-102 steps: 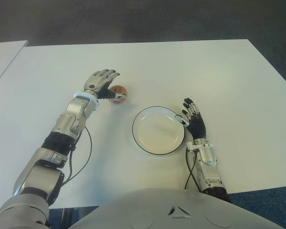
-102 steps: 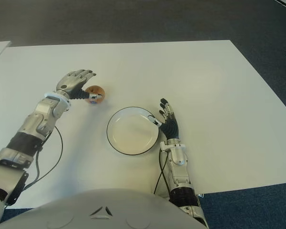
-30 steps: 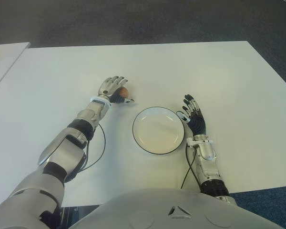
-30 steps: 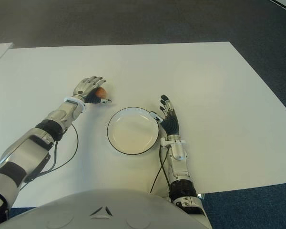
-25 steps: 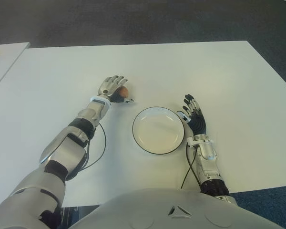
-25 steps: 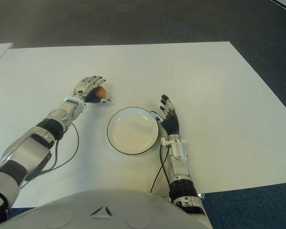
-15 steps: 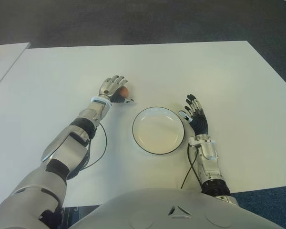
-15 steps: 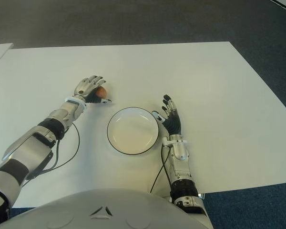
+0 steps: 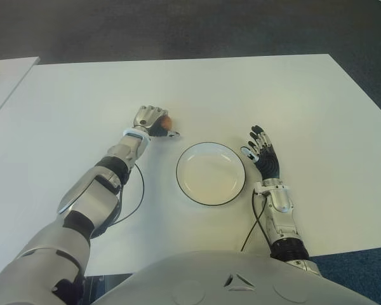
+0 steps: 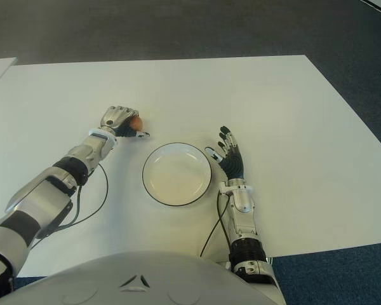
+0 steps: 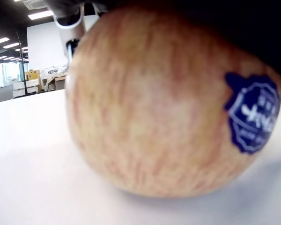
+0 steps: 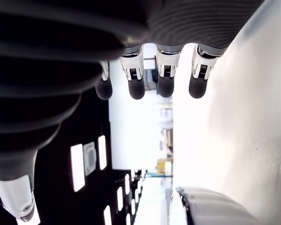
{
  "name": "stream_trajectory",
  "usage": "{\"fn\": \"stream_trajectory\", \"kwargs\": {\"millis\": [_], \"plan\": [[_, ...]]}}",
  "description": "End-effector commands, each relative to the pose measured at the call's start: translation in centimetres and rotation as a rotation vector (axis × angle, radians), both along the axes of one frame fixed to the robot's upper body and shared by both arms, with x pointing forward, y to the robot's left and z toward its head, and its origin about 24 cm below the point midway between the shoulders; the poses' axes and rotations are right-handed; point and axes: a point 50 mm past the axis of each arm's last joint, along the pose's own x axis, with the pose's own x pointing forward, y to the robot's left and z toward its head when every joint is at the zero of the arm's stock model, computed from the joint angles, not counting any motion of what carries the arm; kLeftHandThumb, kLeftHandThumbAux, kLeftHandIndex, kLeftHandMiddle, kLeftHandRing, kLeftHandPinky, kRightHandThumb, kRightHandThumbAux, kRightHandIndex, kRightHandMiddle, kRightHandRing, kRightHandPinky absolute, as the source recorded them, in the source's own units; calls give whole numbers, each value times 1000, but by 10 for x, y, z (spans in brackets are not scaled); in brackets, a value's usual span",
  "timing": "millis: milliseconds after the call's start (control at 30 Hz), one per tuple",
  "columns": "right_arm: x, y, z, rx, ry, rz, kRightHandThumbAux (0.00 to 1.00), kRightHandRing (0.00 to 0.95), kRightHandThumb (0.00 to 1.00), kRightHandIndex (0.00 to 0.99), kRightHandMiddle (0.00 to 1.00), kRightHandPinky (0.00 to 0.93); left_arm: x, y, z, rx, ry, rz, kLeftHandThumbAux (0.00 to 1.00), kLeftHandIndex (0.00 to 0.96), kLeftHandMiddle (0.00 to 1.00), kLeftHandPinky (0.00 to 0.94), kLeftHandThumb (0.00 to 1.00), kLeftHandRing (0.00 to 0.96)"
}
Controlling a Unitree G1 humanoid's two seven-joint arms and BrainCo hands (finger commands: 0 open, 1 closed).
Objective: Put the apples into the plate.
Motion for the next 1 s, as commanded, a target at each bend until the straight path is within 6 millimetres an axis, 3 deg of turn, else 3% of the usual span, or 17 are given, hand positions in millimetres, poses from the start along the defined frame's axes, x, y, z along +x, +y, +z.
{"fn": "stream_trajectory", "kwargs": {"millis": [33, 1000], "plan": [[-17, -7, -24, 17, 150, -23, 619, 0, 140, 0, 0, 0, -36, 14, -43, -13, 168, 67, 666, 402, 522, 796, 851, 784], [-15, -15, -24, 4, 162, -56, 622, 0, 131, 0, 0, 0, -32, 7, -33, -147, 63, 85, 666, 402, 537, 816, 855, 840]]}}
